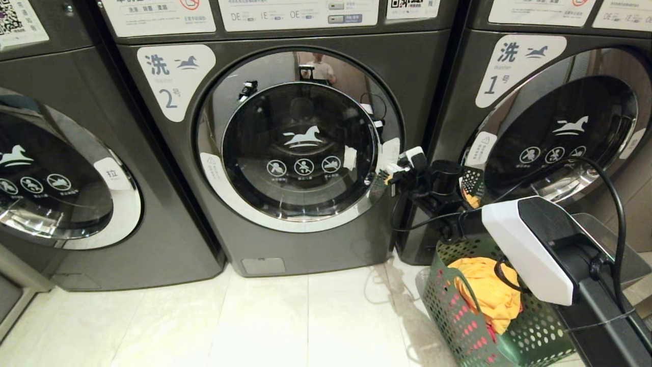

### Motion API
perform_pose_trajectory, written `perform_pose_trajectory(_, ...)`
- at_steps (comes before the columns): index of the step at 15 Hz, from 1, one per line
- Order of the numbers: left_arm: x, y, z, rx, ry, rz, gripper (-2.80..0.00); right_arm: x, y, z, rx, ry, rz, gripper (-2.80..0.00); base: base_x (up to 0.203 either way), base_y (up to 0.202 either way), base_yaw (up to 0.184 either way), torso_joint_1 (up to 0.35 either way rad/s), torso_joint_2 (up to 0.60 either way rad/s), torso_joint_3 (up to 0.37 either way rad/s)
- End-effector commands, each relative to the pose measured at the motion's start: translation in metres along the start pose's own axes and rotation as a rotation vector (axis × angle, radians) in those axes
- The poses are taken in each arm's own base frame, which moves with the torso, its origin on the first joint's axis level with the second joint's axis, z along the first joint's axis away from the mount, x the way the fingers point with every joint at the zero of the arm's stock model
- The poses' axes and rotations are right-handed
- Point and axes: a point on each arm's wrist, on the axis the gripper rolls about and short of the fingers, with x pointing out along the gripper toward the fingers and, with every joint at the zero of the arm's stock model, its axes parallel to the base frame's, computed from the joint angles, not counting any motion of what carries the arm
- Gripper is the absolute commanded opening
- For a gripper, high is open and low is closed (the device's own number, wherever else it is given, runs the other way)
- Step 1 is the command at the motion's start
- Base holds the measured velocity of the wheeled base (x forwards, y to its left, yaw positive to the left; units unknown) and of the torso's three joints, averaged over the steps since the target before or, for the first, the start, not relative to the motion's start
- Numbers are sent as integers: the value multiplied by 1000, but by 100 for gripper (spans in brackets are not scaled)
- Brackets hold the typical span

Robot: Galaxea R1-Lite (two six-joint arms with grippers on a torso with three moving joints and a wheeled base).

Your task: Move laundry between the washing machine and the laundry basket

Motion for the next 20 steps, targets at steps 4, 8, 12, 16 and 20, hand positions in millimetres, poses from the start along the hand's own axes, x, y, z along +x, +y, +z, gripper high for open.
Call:
perform_pose_trajectory(4, 1, 0, 0, 5, 5, -2, -280, 0, 0, 1, -1, -1, -1, -280, 0, 0, 0, 8, 6, -70)
perform_pose_trajectory(8, 1, 0, -1, 18, 6, -2, -280, -5, -3, 15, -1, 4, -1, -280, 0, 0, 0, 0, 0, 0)
perform_pose_trajectory(12, 1, -1, -1, 24, 6, -5, -280, -62, 4, 45, 41, 230, 87, -280, 0, 0, 0, 0, 0, 0)
perform_pose_trajectory(16, 4, -3, -5, 27, 28, -9, -280, -153, 21, 72, 92, 438, 213, -280, 0, 0, 0, 0, 0, 0)
perform_pose_trajectory(20, 17, -14, -22, -26, 110, -23, -280, -255, 37, 74, 103, 556, 227, -280, 0, 0, 0, 0, 0, 0)
